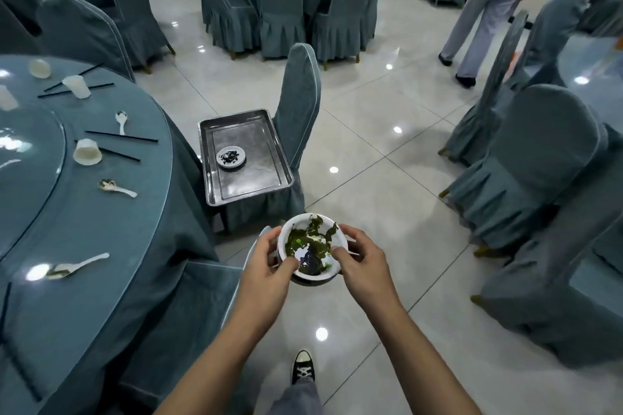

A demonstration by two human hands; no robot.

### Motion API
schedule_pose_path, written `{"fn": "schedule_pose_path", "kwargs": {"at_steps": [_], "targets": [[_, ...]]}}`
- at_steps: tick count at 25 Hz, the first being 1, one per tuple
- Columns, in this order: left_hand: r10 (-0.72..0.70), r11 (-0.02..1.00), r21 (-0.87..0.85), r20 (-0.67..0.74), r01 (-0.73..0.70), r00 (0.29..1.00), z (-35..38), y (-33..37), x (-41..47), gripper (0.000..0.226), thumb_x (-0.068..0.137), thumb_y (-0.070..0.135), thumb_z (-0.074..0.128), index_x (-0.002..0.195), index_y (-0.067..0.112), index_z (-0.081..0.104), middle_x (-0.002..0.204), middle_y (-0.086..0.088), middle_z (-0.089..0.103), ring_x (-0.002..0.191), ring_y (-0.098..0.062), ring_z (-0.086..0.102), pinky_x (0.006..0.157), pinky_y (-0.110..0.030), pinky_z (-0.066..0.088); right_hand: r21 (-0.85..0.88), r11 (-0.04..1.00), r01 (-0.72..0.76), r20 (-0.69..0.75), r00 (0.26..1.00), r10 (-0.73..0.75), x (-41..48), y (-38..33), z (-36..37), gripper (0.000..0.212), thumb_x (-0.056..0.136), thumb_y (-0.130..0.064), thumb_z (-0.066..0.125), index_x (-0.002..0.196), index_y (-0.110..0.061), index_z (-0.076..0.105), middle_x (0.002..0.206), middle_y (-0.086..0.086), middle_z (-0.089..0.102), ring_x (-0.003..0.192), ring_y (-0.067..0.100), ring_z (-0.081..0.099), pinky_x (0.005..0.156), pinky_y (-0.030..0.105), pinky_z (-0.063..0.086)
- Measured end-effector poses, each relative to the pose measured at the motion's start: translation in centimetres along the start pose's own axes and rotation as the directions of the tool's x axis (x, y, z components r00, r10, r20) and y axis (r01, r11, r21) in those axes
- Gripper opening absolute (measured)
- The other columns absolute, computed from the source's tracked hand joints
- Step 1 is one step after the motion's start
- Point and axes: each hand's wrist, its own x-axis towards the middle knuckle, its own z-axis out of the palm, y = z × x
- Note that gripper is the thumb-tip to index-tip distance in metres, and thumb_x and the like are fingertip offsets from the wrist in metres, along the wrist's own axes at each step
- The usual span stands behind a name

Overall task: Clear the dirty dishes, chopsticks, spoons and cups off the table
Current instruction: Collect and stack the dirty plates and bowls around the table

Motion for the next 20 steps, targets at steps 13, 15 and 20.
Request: {"fn": "schedule_pose_path", "kwargs": {"at_steps": [13,15,20], "targets": [[-0.065,0.996,-0.064,-0.174,0.055,0.983,-1.7,3.7,16.1,0.049,0.092,0.000,0.064,0.131,0.028,0.056,0.115,0.011,0.067,0.092,0.013,0.063,0.074,-0.007,0.050,-0.087,0.996,0.031,0.147,0.989,-0.018,16.7,-7.5,6.3,0.036,0.093,-0.012,0.065,0.118,-0.037,0.067,0.107,-0.005,0.073,0.097,0.013,0.072,0.085,0.037,0.062],[-0.077,0.995,-0.073,-0.197,0.064,0.977,-1.9,4.0,17.9,0.048,0.092,-0.002,0.063,0.131,0.025,0.057,0.114,0.010,0.067,0.090,0.013,0.064,0.073,-0.006,0.049,-0.086,0.996,0.033,0.170,0.985,-0.018,18.7,-8.0,7.1,0.037,0.092,-0.011,0.065,0.120,-0.035,0.068,0.105,-0.007,0.074,0.096,0.012,0.072,0.087,0.039,0.061],[-0.096,0.994,-0.081,-0.268,0.077,0.959,-2.0,4.9,22.6,0.046,0.094,-0.002,0.062,0.130,0.026,0.056,0.112,0.016,0.066,0.090,0.017,0.062,0.073,-0.003,0.048,-0.108,0.993,0.048,0.264,0.964,-0.018,24.9,-9.4,9.4,0.037,0.093,-0.012,0.065,0.124,-0.031,0.067,0.106,-0.007,0.073,0.096,0.010,0.071,0.086,0.033,0.061]]}}
